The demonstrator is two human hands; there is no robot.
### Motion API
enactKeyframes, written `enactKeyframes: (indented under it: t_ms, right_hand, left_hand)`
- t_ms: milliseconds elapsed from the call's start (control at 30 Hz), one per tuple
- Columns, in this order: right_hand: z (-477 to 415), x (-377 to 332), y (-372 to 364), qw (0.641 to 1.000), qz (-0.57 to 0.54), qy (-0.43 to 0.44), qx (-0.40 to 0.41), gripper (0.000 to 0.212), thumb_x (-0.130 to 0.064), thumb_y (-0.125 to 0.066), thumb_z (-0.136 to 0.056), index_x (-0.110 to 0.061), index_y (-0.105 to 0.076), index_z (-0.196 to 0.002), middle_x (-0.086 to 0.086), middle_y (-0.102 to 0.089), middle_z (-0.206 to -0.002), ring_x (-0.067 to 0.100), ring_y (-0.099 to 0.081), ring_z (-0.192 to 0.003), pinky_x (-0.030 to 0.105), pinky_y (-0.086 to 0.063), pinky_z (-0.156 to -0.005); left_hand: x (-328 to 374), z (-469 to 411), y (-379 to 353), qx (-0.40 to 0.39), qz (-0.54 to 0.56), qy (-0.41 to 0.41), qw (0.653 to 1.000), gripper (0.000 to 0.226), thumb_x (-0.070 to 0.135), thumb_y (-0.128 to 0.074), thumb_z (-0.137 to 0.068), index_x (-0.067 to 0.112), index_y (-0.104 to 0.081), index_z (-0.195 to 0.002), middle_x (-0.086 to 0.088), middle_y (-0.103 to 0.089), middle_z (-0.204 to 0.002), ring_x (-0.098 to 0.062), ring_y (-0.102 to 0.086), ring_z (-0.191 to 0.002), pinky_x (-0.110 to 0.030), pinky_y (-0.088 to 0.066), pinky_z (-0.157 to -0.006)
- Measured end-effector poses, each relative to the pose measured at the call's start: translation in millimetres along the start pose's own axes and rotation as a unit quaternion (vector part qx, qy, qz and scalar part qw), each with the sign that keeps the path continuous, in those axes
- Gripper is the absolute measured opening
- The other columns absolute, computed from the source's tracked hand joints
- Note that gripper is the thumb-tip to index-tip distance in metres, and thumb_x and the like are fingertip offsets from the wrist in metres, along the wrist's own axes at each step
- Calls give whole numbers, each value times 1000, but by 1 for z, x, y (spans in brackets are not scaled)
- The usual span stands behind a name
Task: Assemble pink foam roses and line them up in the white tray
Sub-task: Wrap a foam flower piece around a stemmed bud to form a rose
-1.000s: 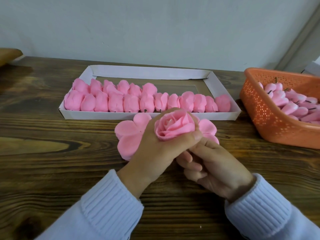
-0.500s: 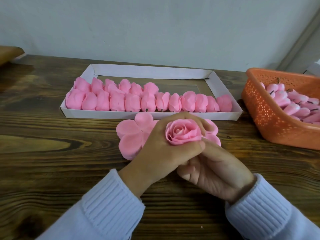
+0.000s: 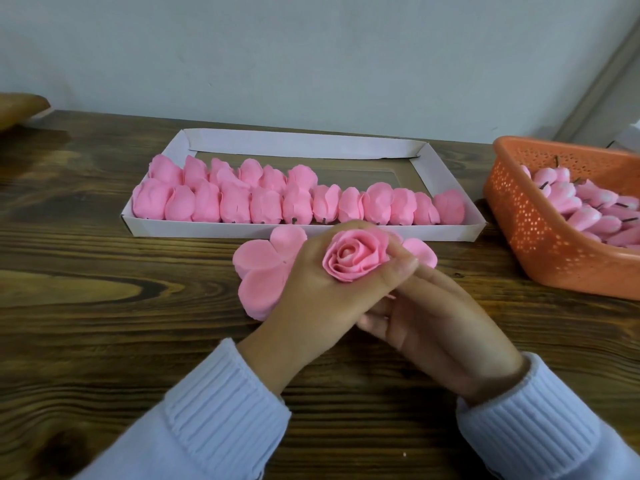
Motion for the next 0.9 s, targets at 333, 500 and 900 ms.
enactKeyframes:
  t_ms: [333,500,900]
  right_hand:
    - [36,-65,-6,824,377,410,104,13,-10,-51,-90,-19,-61,-93,1,-62,-98,15,-60,-90,25,-48,-67]
    - [38,-65,-15,757,474,435,110,18,-11,-54,-90,-28,-60,-92,0,-57,-110,17,-57,-110,31,-50,-76]
    - [24,-55,-9,812,459,355,69,25,-17,-54,-88,-24,-60,-110,6,-54,-126,23,-53,-122,44,-49,-91]
  left_hand:
    - [-1,-3,-1,-7,-38,-2,999,29,13,-78,-66,15,-55,-84,6,-61,-76,-9,-61,-71,-24,-52,-64]
    - [-11,0,-8,-36,-7,35,999,37,5,-74,-69,25,-55,-93,11,-64,-82,-6,-63,-70,-25,-54,-57]
    - [-12,-1,-10,-54,21,24,998,46,-8,-60,-71,21,-56,-106,13,-65,-87,-1,-63,-77,-15,-52,-65]
Point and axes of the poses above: each hand's wrist, its own z-axis away from the middle knuckle, its own y-axis out of the back of the hand, x = y × z, the point moved 8 cm from there along -z, towards the middle knuckle
